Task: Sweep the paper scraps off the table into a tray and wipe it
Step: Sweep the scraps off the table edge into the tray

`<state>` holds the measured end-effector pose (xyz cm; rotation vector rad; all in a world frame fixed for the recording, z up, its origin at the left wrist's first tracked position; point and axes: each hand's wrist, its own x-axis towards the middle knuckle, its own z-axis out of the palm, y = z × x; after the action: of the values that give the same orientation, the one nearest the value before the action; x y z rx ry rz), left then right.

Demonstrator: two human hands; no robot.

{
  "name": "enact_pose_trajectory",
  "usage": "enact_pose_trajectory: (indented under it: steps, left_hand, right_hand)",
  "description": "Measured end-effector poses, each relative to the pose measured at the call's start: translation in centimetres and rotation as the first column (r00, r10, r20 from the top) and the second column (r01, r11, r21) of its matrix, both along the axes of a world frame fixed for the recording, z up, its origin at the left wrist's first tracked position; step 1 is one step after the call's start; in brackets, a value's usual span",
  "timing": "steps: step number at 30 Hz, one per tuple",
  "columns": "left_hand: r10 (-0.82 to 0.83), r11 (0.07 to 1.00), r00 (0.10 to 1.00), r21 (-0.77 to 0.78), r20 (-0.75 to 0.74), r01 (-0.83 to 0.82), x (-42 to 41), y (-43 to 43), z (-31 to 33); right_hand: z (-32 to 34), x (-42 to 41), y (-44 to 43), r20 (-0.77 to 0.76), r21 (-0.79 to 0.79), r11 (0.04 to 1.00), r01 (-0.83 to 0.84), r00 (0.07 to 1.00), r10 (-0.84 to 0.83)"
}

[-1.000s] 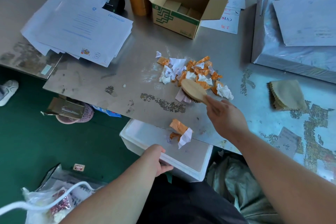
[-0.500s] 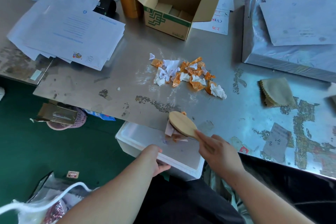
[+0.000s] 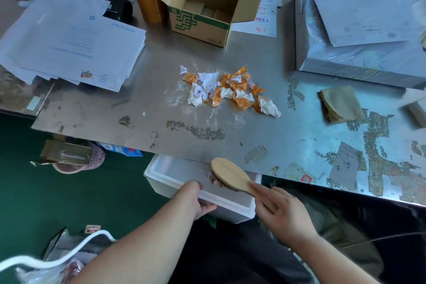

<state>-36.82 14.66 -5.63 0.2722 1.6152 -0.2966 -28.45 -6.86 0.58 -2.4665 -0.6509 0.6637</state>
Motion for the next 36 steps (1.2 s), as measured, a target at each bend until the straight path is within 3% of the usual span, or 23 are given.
enact_pose_trajectory:
  steps: [12, 20, 27, 36]
  left_hand:
    - [0.016, 1.0, 1.0, 0.01, -0.005, -0.016, 0.3, -0.1, -0.1]
    - [0.046, 0.999, 0.999, 0.006, -0.028, -0.046, 1.3, -0.5, -0.2]
    - [0.067, 0.998, 0.997, -0.01, -0.035, -0.068, 1.8, -0.7, -0.4]
    - [0.096, 0.995, 0.993, 0.001, -0.065, -0.096, 2.5, -1.1, -0.5]
  right_hand:
    - [0.7, 4.2, 2.1, -0.108, -0.064, 0.972, 0.224, 0.967, -0.23]
    - [1.8, 10.6, 3.7, -0.137, 0.031, 0.927, 0.375, 0.92, -0.367]
    - [2.6, 17.4, 5.4, -0.098, 0.057, 0.919, 0.391, 0.918, -0.385]
    - [0.8, 16.4, 3.6, -0.24, 0.009, 0.915, 0.404, 0.889, -0.39]
